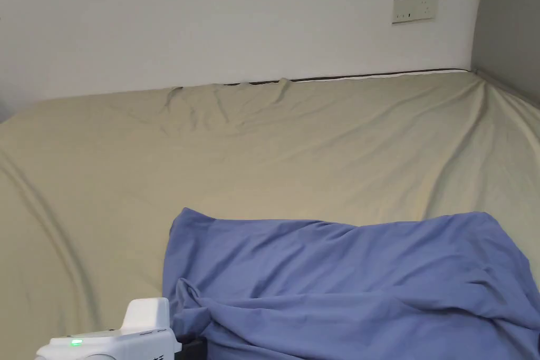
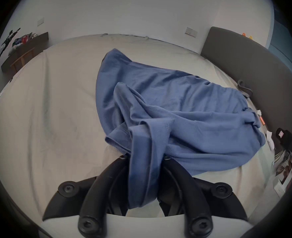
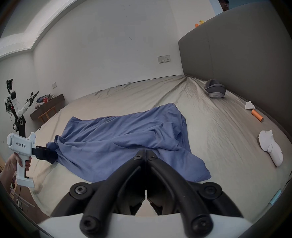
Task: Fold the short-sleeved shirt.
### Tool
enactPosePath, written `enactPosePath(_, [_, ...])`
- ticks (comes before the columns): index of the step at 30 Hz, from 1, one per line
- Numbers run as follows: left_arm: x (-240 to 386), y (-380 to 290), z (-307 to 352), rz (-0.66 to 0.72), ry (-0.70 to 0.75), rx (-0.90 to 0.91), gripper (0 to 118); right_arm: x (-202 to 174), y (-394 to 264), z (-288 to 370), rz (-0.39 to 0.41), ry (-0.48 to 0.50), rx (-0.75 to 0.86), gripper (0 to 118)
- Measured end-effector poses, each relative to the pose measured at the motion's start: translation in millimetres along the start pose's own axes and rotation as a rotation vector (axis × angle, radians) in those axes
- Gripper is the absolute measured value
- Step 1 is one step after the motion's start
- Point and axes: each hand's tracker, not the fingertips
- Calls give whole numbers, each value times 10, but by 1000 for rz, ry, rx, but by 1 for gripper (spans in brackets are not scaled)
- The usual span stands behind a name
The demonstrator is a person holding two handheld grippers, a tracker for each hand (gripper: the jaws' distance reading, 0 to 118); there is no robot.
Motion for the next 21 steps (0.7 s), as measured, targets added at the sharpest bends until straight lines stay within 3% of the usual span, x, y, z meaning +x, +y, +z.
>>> enactPosePath(1, [10, -30, -8, -12, 2, -4, 19, 11, 9, 1, -9, -4, -5, 3])
enactPosePath(2, [25, -56, -14, -22, 10, -8, 19, 63, 18, 10, -19, -6, -21, 16])
enactPosePath(3, [7, -68, -54, -20, 16, -16, 19, 93, 28, -12, -23, -10, -39, 40])
enactPosePath(4, [-24, -58, -103, -15, 24, -25, 19, 120, 31, -57, -18, -23, -82, 82])
enactPosePath(5, [-13, -80, -95, -12, 28, -18, 19, 143, 32, -104, -9, -47, -112, 104])
enactPosePath(6, [-4, -93, -84, -18, 35, -14, 19, 272, 28, -152, 5, -62, -131, 112])
enactPosePath(9, [-27, -92, -86, -15, 35, -11, 19, 398, -12, -385, 40, -85, -231, 111])
enactPosePath(15, [41, -164, 52, 47, 2, 11, 19, 585, -148, -934, 19, -131, -391, 107])
enactPosePath(17, [75, -140, 101, 61, -4, 14, 19, 541, -118, -942, 43, -128, -320, 79])
enactPosePath(18, [91, -141, 124, 67, -4, 9, 19, 522, -81, -926, 63, -136, -299, 50])
enactPosePath(19, [116, -138, 147, 66, -3, 7, 19, 528, -52, -900, 51, -67, -278, 6])
enactPosePath(20, [157, -75, 165, 55, 0, -2, 19, 557, -58, -913, -37, 48, -278, 6])
enactPosePath(21, [197, -68, 199, 38, 13, -9, 19, 543, -55, -887, -111, 40, -291, 6])
